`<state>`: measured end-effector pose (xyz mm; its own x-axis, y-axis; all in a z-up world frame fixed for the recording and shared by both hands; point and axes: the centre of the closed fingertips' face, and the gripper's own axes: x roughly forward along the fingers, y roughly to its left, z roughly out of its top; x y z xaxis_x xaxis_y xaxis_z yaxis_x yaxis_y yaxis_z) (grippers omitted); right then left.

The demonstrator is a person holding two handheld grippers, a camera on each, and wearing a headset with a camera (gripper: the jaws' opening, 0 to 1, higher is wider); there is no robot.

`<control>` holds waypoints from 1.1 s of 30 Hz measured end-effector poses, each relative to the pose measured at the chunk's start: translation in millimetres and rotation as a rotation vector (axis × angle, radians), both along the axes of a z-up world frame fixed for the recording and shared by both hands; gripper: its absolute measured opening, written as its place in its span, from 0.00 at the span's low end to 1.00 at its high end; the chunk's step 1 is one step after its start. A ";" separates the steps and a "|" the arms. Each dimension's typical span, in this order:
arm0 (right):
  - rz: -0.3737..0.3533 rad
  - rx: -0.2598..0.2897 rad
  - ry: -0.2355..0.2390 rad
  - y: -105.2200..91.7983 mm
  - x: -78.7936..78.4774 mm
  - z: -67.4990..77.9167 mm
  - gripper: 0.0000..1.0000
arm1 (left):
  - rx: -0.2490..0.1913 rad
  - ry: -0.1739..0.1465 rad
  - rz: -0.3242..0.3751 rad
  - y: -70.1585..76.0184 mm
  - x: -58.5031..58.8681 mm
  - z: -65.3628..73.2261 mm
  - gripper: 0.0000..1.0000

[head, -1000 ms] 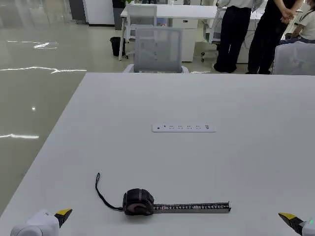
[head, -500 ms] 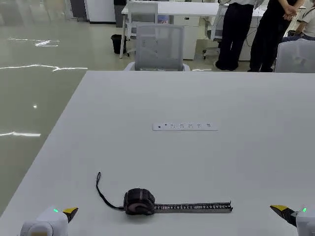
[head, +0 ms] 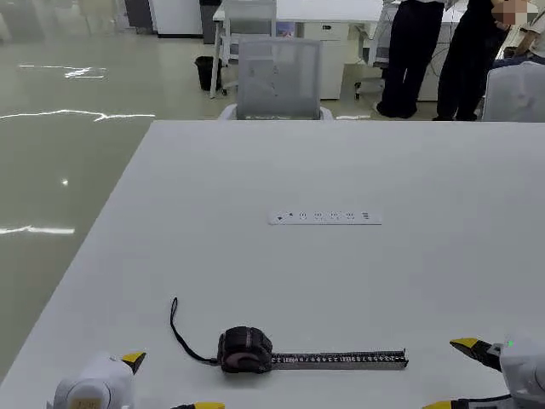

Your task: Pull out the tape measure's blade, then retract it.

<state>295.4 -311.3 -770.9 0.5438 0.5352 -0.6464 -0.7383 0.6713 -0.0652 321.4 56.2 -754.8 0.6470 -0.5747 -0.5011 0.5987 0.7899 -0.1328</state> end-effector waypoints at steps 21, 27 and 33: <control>0.113 -0.057 0.054 10.7 28.8 -18.1 0.67 | -0.024 0.000 0.078 -36.7 7.9 -0.4 0.99; 0.180 -0.125 0.094 8.2 31.8 -34.9 0.64 | -0.007 -0.010 0.088 -38.1 11.4 -0.1 0.99; 0.230 -0.151 0.107 12.9 39.8 -35.8 0.59 | -0.005 -0.021 0.104 -41.2 17.6 1.5 0.99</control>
<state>335.2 -298.4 -806.7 0.3444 0.5296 -0.7752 -0.8778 0.4745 -0.0658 338.9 15.0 -753.3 0.7139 -0.5063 -0.4837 0.5162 0.8473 -0.1251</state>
